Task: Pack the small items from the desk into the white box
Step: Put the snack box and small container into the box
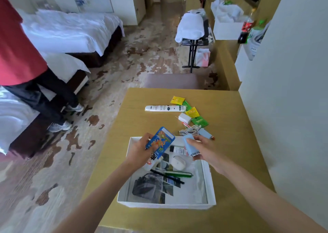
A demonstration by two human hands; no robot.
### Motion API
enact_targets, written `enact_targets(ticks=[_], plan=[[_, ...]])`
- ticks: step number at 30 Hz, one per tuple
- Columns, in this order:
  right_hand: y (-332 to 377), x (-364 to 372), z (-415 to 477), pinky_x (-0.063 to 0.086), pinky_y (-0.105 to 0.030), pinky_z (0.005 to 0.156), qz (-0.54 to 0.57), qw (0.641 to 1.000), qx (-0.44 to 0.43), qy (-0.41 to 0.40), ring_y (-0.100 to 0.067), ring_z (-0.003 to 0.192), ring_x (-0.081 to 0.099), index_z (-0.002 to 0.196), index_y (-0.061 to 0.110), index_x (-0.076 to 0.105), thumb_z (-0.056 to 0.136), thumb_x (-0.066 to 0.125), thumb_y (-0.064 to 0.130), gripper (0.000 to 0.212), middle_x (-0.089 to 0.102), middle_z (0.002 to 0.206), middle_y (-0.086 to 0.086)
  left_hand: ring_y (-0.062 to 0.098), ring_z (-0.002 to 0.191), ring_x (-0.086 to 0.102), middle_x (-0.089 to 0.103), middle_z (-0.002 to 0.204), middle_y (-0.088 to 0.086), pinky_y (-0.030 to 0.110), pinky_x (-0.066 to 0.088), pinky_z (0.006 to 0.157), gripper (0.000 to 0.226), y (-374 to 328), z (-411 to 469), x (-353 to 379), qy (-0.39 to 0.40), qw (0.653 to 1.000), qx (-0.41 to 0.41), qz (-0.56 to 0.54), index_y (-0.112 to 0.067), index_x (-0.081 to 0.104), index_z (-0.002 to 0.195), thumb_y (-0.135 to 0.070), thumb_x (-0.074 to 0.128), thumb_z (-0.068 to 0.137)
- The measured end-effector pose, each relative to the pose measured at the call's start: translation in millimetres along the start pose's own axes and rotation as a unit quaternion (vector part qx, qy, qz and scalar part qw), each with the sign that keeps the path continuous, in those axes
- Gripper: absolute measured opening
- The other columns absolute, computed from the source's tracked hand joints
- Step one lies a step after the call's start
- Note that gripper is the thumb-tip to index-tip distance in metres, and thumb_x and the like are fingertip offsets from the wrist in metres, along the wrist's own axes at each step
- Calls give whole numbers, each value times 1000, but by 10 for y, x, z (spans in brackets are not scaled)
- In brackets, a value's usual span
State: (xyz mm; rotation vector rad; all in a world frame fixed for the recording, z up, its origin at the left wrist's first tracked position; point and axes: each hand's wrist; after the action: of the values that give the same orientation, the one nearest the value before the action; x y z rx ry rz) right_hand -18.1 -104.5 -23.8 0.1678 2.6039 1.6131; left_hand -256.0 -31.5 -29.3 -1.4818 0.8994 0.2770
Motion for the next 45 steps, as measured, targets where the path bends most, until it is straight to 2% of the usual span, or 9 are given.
enact_targets(ticks=[3,7,13,18,24,32,37,41,45], plan=[[-94,40,-121,55,-28,58,-51,999,-7,-6,-16,77,69,118,17,55,91,62,35,33,70,95,-7,24,70,64,67,94,5,39,54,53,12,122,-69,74,32,998,-2,47,-23,45,101,-29,53,94],[-203,78,-239,55,-27,61,-172,985,-28,-11,-14,79,65,120,22,49,91,59,40,35,65,98,0,12,61,56,65,101,3,15,41,37,17,207,-63,153,53,992,26,116,-23,44,109,-31,50,95],[-334,125,-335,47,-27,70,-458,884,-94,15,-12,88,59,124,24,47,89,57,47,43,61,108,4,23,71,65,67,92,7,42,58,55,14,207,-14,152,58,998,8,37,-24,45,98,-30,57,91],[-468,383,-380,50,-36,78,-552,817,-64,155,-16,91,56,111,31,47,78,64,45,40,59,108,4,24,70,67,68,92,9,34,54,51,16,242,19,62,61,997,23,42,-20,48,102,-29,57,92],[-737,752,-255,51,-43,81,-610,761,-48,216,-24,92,58,110,18,56,84,67,20,28,63,107,-5,27,74,63,65,99,13,39,55,55,17,311,-8,-61,90,995,31,8,-14,48,105,-24,55,93],[-768,737,-229,51,-30,85,-516,824,6,234,-14,99,60,115,24,63,85,67,35,33,64,116,4,10,67,57,63,103,7,23,49,48,21,451,12,-71,110,992,61,14,-17,49,109,-27,57,92],[-500,321,-320,48,-14,72,-431,898,-74,42,4,81,62,91,26,70,89,63,24,8,69,89,14,15,73,63,63,97,0,22,50,47,17,391,29,90,146,985,85,40,-29,50,102,-35,60,90],[-315,87,-340,51,-23,66,-435,890,-121,-58,-2,77,60,89,29,65,91,56,22,11,67,87,13,20,73,67,67,101,2,34,58,55,24,262,72,329,178,968,136,114,-28,50,112,-37,57,90],[-331,-1,-308,54,-28,71,-442,884,-131,-82,-4,82,60,97,27,67,90,55,23,14,67,94,11,27,89,64,68,105,10,31,43,66,29,146,111,598,228,915,251,218,-24,49,117,-35,54,92]])
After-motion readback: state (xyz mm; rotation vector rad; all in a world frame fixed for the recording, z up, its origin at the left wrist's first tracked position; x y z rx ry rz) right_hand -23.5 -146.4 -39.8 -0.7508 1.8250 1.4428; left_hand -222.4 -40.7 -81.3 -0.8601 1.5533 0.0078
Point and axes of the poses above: each hand's wrist, its own z-axis towards the middle knuckle, its own x-axis out of the palm, y = z × x
